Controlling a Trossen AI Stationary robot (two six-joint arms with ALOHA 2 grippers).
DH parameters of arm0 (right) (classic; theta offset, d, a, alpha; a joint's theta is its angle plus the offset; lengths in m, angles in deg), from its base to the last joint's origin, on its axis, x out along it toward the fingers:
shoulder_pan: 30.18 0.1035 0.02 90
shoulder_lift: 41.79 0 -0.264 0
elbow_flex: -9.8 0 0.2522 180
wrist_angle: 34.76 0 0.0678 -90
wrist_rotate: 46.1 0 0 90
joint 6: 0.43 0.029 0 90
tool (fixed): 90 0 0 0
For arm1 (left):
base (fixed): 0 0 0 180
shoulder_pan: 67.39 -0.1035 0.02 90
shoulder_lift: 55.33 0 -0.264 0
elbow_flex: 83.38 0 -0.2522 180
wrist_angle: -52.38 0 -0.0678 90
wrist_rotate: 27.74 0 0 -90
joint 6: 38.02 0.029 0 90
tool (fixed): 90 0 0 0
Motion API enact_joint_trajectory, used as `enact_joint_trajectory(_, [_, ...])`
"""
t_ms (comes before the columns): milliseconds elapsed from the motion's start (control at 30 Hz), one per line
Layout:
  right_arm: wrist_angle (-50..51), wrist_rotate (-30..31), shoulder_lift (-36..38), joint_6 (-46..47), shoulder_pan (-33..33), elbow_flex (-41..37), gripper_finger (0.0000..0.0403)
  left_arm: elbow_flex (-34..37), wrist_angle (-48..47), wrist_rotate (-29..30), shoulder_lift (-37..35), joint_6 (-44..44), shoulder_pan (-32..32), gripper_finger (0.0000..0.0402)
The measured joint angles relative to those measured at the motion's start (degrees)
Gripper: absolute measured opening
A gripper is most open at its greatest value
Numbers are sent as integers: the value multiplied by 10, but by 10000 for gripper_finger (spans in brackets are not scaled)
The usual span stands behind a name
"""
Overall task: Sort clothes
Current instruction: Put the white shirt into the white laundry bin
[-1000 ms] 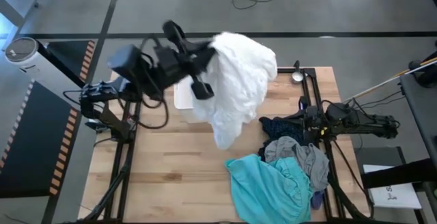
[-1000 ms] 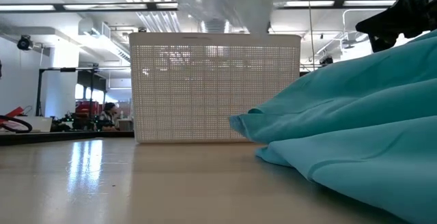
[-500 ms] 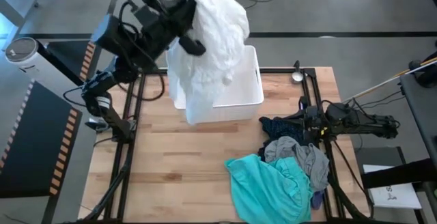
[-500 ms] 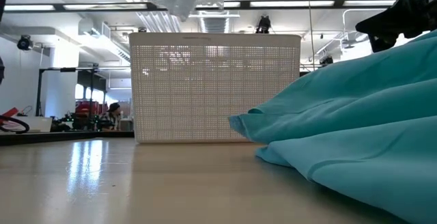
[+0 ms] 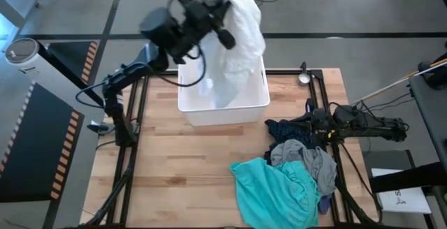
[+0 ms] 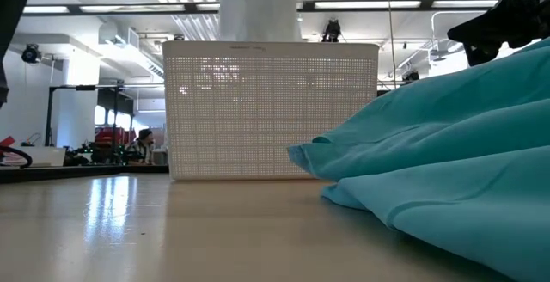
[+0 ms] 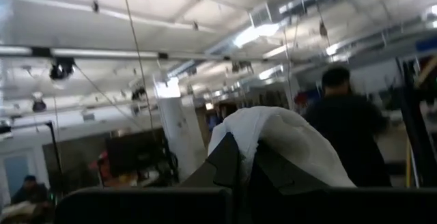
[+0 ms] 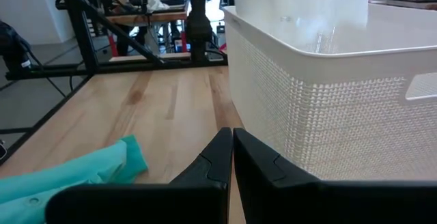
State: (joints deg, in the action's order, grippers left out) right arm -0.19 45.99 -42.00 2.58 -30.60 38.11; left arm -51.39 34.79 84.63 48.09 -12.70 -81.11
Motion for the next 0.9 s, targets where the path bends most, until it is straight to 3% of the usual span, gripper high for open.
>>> enact_joint_trajectory(533, [0, 0, 0, 0, 0, 0, 0, 1, -431, 34, 34, -137, -15, 0])
enact_joint_trajectory(900, [0, 0, 0, 0, 0, 0, 0, 12, -588, 57, 34, -188, -15, 0])
